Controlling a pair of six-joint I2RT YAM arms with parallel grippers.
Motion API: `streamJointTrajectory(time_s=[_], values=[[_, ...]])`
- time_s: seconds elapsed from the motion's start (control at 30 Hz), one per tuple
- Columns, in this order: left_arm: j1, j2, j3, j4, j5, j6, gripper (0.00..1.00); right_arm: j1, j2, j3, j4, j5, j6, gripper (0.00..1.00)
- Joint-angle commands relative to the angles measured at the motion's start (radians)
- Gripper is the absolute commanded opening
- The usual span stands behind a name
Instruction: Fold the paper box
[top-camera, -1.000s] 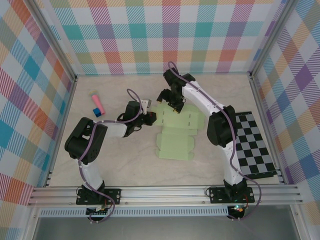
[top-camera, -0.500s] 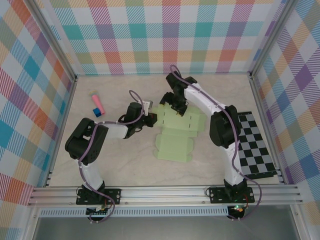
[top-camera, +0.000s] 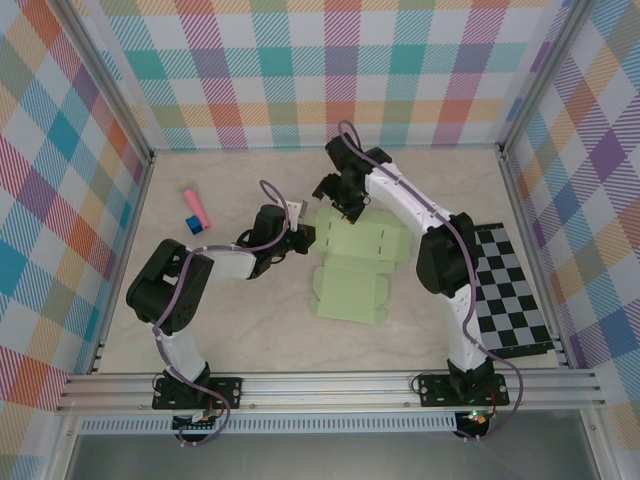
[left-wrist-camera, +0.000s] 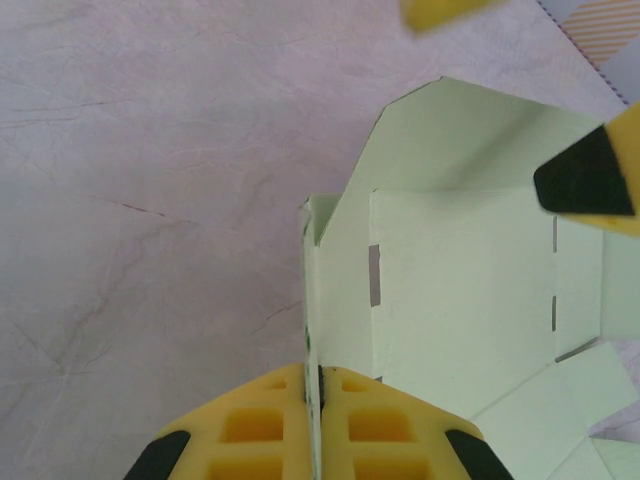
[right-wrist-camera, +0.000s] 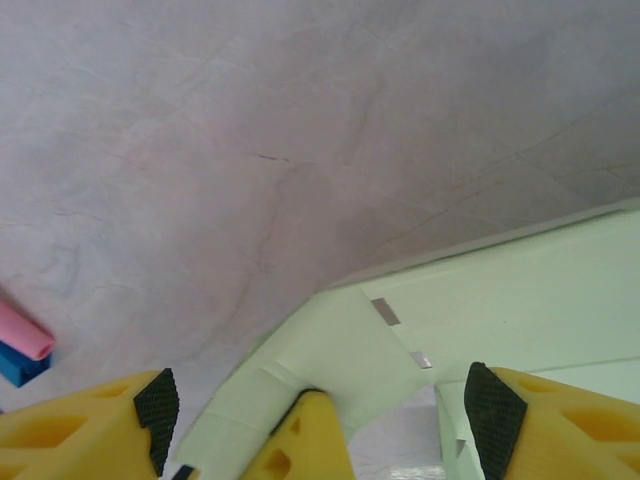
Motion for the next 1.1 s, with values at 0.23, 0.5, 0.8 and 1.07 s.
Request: streamJointTrajectory(time_s=[0.23, 0.5, 0.8, 1.07], values=[[-0.006, -0.017, -0.008, 0.010, -0.017, 0.018, 0.00, -0.001, -0.036, -0.128, -0.011, 0.091, -0.071, 0.75], [-0.006, -0.016, -0.003, -0.009, -0.009, 0.028, 0.00, -0.011, -0.048, -0.116, -0.033, 0.115, -0.109, 0.75], [-0.007, -0.005, 0.008, -0.004, 0.010, 0.026, 0.00, -0.025, -0.036, 0.067, -0.060, -0.035, -0.042, 0.83], [-0.008, -0.040, -0.003, -0.014, 0.001, 0.045, 0.00, 0.007, 0.150, 0.324, -0.180, 0.024, -0.040, 0.82]])
